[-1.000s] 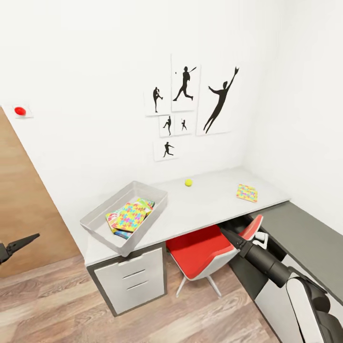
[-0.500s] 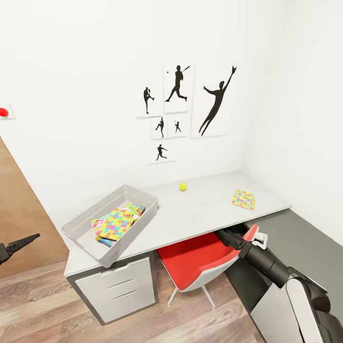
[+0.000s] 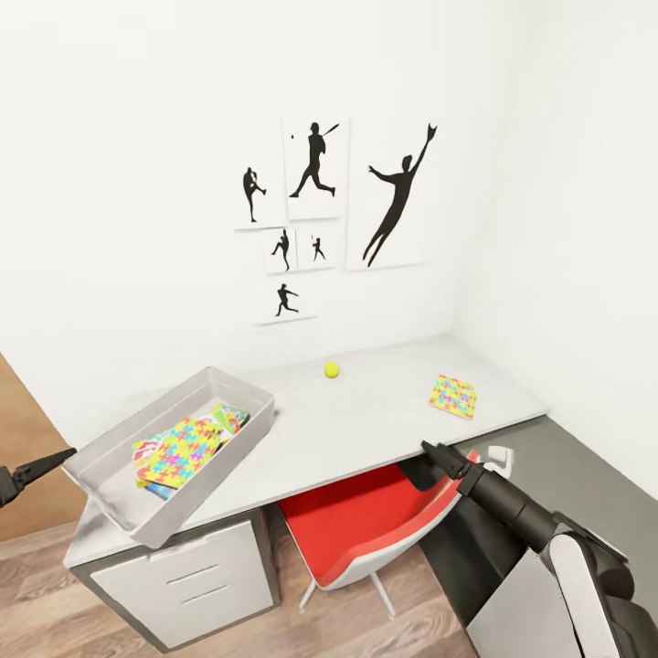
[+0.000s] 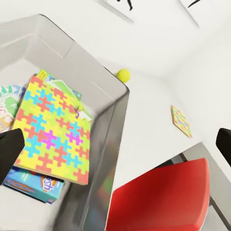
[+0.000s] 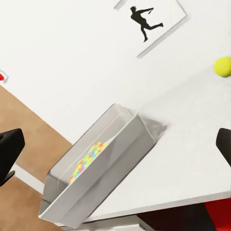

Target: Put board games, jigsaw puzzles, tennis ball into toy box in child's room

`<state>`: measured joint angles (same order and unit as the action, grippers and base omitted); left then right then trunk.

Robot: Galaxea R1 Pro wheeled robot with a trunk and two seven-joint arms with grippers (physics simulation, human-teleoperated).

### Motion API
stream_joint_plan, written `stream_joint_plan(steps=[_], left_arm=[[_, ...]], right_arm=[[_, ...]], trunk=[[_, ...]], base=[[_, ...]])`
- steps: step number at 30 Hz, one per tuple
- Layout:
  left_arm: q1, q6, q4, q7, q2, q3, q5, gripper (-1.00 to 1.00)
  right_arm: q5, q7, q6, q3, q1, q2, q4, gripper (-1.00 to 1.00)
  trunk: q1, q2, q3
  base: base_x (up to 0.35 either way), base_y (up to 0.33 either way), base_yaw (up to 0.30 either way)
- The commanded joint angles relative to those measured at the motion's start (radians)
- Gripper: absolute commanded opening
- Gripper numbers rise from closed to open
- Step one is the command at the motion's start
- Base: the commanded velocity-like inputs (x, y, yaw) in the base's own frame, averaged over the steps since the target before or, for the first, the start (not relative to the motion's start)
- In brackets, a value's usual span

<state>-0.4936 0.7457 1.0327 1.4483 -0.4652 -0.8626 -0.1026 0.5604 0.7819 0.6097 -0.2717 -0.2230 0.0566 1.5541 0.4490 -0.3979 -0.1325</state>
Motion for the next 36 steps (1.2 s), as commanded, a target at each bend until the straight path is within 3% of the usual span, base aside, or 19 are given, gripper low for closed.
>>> stream_joint_plan(steps=[1,18,36], left_arm=[[-0.002,0.011,0.001,0.009,0.0,-0.003,-0.01,1.0],[-0.002,0.012,0.001,0.009,0.0,-0.003,-0.011,1.0],[-0.002,0.013,0.001,0.009,0.0,-0.003,-0.011,1.0]], right_arm=[[0.006,0.001,0.007,-0.001,-0.001,0.0,0.0,1.0],[0.005,-0.005,0.007,-0.001,-0.001,-0.001,0.0,1.0],[0.004,-0.021,0.007,-0.001,-0.001,0.0,0.0,1.0]], trunk=[[0.001,-0.002,-0.002],[0.001,-0.002,0.014],[0.001,-0.002,0.017]], base=[[0.202,-0.24,0.005],[0.076,-0.211,0.14],[0.002,-0.078,0.092]])
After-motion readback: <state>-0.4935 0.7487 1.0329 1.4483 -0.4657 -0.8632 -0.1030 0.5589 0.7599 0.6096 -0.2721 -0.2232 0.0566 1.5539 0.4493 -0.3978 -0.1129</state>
